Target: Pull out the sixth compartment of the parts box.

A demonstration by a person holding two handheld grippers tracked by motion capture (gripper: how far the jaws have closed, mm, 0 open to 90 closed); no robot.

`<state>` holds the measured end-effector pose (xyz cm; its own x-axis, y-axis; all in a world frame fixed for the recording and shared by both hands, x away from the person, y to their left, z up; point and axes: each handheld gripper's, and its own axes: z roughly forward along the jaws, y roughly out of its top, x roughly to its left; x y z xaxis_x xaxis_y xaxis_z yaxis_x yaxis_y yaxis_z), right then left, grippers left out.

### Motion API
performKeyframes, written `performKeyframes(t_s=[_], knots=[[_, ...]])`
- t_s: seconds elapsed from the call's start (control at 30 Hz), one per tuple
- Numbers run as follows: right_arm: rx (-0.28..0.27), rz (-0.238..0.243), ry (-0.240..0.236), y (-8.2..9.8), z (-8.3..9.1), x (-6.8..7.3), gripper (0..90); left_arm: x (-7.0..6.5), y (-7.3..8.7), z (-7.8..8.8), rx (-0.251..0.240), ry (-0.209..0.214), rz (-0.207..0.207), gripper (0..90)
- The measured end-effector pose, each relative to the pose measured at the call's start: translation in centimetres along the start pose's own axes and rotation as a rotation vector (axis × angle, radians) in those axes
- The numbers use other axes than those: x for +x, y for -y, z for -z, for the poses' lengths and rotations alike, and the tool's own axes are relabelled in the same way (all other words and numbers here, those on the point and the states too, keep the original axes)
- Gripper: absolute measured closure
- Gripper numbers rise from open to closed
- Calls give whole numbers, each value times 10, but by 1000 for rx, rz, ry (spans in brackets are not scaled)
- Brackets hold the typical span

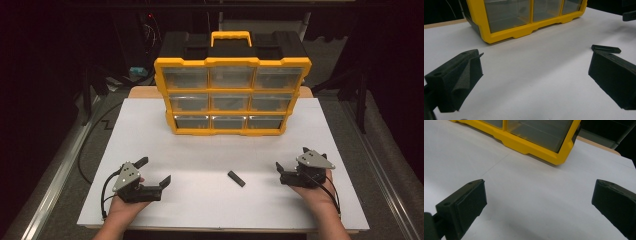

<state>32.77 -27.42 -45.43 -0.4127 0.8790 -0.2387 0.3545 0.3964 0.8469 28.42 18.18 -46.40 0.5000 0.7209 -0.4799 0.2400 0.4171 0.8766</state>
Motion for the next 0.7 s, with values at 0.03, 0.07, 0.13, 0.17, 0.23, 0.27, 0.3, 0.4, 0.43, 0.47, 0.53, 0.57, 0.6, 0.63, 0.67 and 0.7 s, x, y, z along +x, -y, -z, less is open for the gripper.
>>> performKeyframes(t_s=[0.03, 0.07, 0.13, 0.17, 0.23, 0.27, 0.3, 0.4, 0.43, 0.47, 0.53, 0.57, 0.6, 0.63, 0.67, 0.7], knots=[[0, 0, 0, 0, 0, 0, 0, 0, 0, 0, 0, 0, 0, 3], [9, 16, 6, 0, -1, 1, 0, 0, 0, 0, 2, 2, 0, 3], [13, 27, 7, 0, -1, 2, 0, 0, 0, 0, 3, 2, 1, 3], [16, 38, 7, 0, -1, 3, 0, 0, 1, 0, 4, 3, -3, 3], [21, 68, 7, 1, -3, 4, 0, 0, 1, 0, 6, 7, -6, 3], [32, 89, 7, 2, -3, 6, 0, -1, 1, 0, 8, 8, -7, 3], [36, 99, 6, 2, -4, 7, 0, -1, 1, 0, 8, 8, -7, 3], [48, 137, 9, 3, -6, 10, 0, -1, 1, 0, 7, 11, -6, 3], [50, 144, 11, 3, -6, 11, 0, -1, 2, 0, 8, 12, -7, 3], [51, 160, 12, 3, -6, 11, 0, -1, 2, -1, 11, 12, -9, 3], [57, 172, 13, 3, -6, 13, 0, -1, 2, -1, 13, 12, -11, 3], [57, 181, 15, 3, -7, 13, 0, -1, 2, -1, 13, 12, -11, 3], [58, 191, 18, 3, -7, 14, 0, -1, 3, 0, 16, 15, -15, 3], [59, 197, 20, 2, -6, 14, 0, -1, 3, 0, 16, 15, -15, 3], [61, 204, 21, 2, -6, 15, 0, -2, 3, 0, 19, 18, -17, 3], [62, 211, 20, 2, -6, 15, 0, -2, 3, -1, 17, 19, -14, 3]])
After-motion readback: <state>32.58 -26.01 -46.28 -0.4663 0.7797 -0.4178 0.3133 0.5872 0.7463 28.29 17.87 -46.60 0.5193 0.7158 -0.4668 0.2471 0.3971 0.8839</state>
